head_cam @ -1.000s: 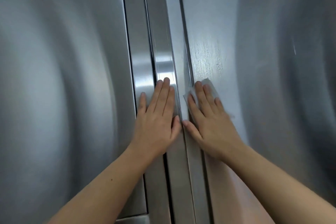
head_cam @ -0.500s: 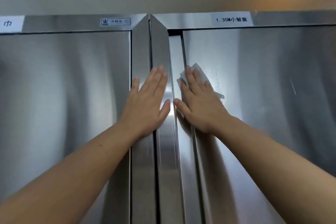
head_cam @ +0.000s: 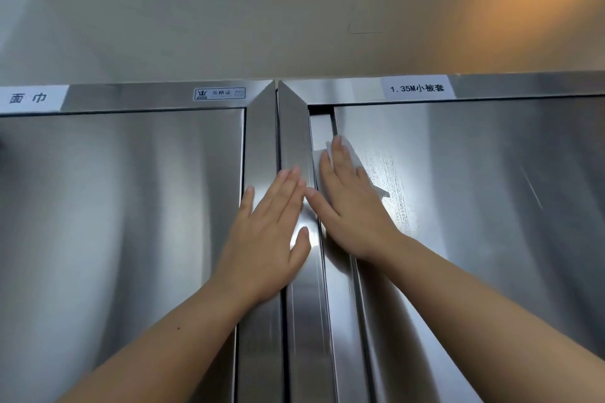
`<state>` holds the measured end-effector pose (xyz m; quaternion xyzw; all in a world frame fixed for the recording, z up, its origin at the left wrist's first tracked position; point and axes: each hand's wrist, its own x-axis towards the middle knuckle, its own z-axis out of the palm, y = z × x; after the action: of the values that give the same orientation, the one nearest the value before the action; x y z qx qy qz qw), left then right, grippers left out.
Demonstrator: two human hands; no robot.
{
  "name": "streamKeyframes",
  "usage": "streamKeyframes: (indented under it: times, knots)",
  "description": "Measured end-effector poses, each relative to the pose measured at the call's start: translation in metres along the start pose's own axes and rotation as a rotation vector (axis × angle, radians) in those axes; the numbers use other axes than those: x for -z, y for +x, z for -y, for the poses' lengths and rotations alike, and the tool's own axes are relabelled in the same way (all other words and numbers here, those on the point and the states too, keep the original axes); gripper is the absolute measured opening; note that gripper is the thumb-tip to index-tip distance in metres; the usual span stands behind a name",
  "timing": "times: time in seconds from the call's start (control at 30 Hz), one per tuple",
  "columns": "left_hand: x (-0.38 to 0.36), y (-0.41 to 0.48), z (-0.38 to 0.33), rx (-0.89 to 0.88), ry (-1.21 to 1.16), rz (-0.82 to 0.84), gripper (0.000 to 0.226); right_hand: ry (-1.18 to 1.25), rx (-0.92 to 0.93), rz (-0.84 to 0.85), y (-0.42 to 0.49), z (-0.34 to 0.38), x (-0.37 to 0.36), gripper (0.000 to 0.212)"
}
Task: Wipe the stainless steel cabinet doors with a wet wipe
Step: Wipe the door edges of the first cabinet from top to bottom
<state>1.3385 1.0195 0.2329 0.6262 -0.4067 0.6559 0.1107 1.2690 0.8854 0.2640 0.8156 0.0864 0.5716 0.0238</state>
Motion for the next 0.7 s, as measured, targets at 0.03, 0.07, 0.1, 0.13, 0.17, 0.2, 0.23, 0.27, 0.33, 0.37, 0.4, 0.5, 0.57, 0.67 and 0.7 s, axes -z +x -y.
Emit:
streamKeyframes:
  times: [0.03,0.07,0.1,0.13,0.17,0.2,0.23,0.27,0.33,0.37,0.4,0.5,0.57,0.67,0.7]
  knots:
    - [0.000,0.000,0.000,-0.003,0.004,-0.003,0.065,0.018,0.006,0.008,0.005,0.002,0.000,0.063]
    - [-0.001,0.000,0.001,-0.006,-0.001,-0.011,0.065,0.034,0.014,0.015,0.009,0.005,-0.001,0.063]
    - [-0.001,0.000,0.001,-0.007,-0.013,-0.019,0.064,0.046,0.020,0.020,0.014,0.007,-0.002,0.063]
    - [-0.001,0.000,0.001,-0.005,-0.027,-0.025,0.064,0.058,0.020,0.020,0.017,0.010,-0.003,0.064]
    - [-0.002,0.000,0.001,-0.004,-0.038,-0.029,0.063,0.066,0.015,0.017,0.019,0.011,-0.004,0.065]
    - [-0.002,0.000,0.001,-0.005,-0.046,-0.035,0.063,0.067,0.009,0.014,0.021,0.012,-0.005,0.067]
    - [-0.003,-0.001,0.001,-0.009,-0.051,-0.040,0.063,0.059,0.007,0.010,0.022,0.012,-0.005,0.068]
    - [-0.003,-0.001,0.001,-0.010,-0.052,-0.041,0.063,0.048,0.008,0.009,0.023,0.012,-0.005,0.068]
    - [-0.004,-0.001,0.002,-0.005,-0.046,-0.037,0.063,0.045,0.003,0.013,0.026,0.011,-0.004,0.070]
    - [-0.004,-0.001,0.003,-0.004,-0.041,-0.036,0.064,0.058,-0.010,0.015,0.028,0.011,-0.001,0.071]
    - [-0.005,-0.001,0.003,-0.005,-0.037,-0.039,0.064,0.079,-0.027,0.016,0.031,0.011,0.001,0.072]
    - [-0.004,0.000,0.003,-0.010,-0.024,-0.048,0.065,0.146,-0.069,0.011,0.040,0.012,0.008,0.074]
    - [-0.004,0.000,0.003,-0.014,-0.005,-0.051,0.064,0.139,-0.077,0.018,0.041,0.011,0.009,0.074]
    - [-0.004,0.000,0.002,-0.007,-0.005,-0.030,0.064,0.069,-0.055,0.024,0.034,0.008,0.005,0.073]
    - [-0.005,-0.001,0.002,0.000,-0.009,-0.019,0.064,0.055,-0.046,0.027,0.032,0.007,0.003,0.073]
